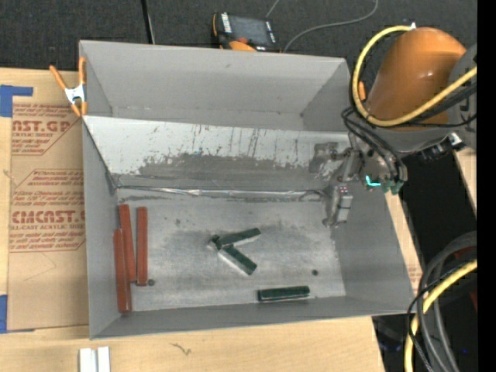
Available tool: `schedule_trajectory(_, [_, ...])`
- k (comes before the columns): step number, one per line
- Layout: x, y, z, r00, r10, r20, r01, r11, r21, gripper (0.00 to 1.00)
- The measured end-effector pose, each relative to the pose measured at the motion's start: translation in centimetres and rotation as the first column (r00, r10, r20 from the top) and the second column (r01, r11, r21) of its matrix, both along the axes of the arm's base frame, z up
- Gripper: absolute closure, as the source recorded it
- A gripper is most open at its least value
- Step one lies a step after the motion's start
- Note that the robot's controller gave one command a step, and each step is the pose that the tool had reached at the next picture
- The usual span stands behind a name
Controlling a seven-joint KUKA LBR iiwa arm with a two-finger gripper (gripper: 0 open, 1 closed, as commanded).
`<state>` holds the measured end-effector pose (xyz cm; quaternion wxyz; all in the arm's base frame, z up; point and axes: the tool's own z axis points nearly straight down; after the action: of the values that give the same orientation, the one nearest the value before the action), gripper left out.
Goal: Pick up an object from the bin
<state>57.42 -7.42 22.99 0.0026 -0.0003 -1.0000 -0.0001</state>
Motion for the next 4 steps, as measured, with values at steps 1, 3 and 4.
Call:
schedule_trajectory(1, [0.3,2.7,-16.5,1.0,-0.002,0.0,0.002,1.0,0.0,0.0])
schedule_trajectory(3, [-0.3,8.1,-16.0,0.997,0.072,0.007,-0.072,0.997,0.0,1.0])
schedule_trajectory(4, [0.3,7.1,-1.9,0.969,0.246,0.016,-0.246,0.969,-0.003,1.0])
